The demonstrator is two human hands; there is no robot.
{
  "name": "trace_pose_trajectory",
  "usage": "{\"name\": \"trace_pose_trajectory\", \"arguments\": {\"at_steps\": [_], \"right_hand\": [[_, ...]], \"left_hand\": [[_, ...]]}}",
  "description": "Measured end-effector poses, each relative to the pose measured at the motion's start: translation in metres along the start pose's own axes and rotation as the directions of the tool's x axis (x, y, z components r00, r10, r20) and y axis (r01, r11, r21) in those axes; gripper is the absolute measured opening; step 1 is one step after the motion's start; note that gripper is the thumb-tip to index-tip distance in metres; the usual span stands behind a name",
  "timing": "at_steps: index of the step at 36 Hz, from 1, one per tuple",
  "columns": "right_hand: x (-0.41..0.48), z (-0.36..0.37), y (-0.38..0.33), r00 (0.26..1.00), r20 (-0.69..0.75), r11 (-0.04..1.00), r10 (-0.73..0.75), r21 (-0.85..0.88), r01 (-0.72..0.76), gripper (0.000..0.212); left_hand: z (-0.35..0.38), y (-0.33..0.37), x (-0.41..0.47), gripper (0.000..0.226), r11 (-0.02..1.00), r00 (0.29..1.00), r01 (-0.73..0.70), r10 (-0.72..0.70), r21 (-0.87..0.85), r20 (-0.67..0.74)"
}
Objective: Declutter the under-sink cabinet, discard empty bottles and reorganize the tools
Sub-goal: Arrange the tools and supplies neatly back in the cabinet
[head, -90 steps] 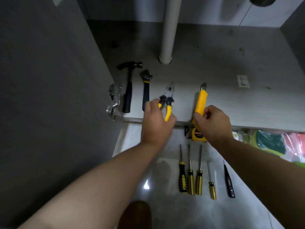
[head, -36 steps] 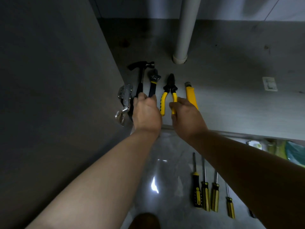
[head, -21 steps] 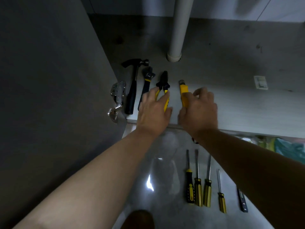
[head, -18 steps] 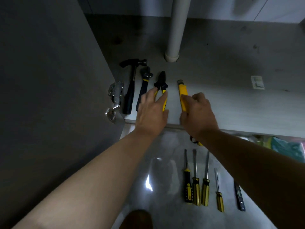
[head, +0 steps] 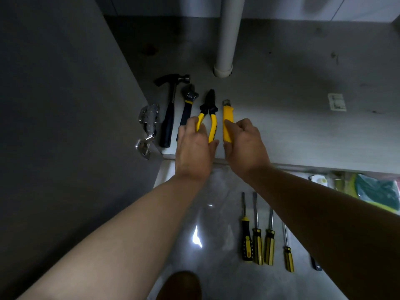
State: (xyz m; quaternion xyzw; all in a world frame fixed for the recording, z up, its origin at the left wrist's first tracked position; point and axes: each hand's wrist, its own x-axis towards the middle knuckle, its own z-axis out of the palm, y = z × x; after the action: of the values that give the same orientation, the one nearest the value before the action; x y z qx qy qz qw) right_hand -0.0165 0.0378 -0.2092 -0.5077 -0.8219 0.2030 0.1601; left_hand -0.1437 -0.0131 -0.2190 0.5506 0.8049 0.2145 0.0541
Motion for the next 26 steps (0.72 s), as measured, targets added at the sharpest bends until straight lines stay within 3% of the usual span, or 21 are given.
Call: {"name": "trace_pose_trajectory", "arguments": {"at_steps": [13, 18, 20, 22, 26], "right_hand": [[-0.004, -0.003, 0.007, 0.999, 0.035, 0.997, -0.008, 0.080, 0.005, 0.059], [-0.036, -0.022, 0.012, 0.996, -0.076, 0.977, 0.047, 0.210, -0.030, 0.053], [-0.053, -0.030, 0.019, 0.994, -0.095, 0.978, 0.062, 0.203, -0.042, 0.042], [-0.072, -0.035, 0.031, 0.996, -0.063, 0.986, 0.070, 0.153, -0.060, 0.029], [-0.113, -0.038, 0.053, 0.965, 0.200, 0.978, 0.167, 0.089, -0.188, 0.017]], "left_hand": [[0.000, 0.003, -0.001, 0.036, 0.998, 0.998, 0.056, -0.056, 0.003, -0.001], [-0.001, 0.009, -0.016, 0.053, 0.997, 0.997, 0.012, -0.006, 0.073, -0.081], [0.000, 0.016, -0.028, 0.054, 0.998, 0.986, -0.053, 0.056, 0.025, -0.159], [0.007, 0.022, -0.045, 0.047, 0.979, 0.965, -0.204, 0.197, -0.026, -0.173], [0.027, 0.025, -0.092, 0.039, 0.874, 0.887, -0.447, 0.461, -0.193, 0.036]]}}
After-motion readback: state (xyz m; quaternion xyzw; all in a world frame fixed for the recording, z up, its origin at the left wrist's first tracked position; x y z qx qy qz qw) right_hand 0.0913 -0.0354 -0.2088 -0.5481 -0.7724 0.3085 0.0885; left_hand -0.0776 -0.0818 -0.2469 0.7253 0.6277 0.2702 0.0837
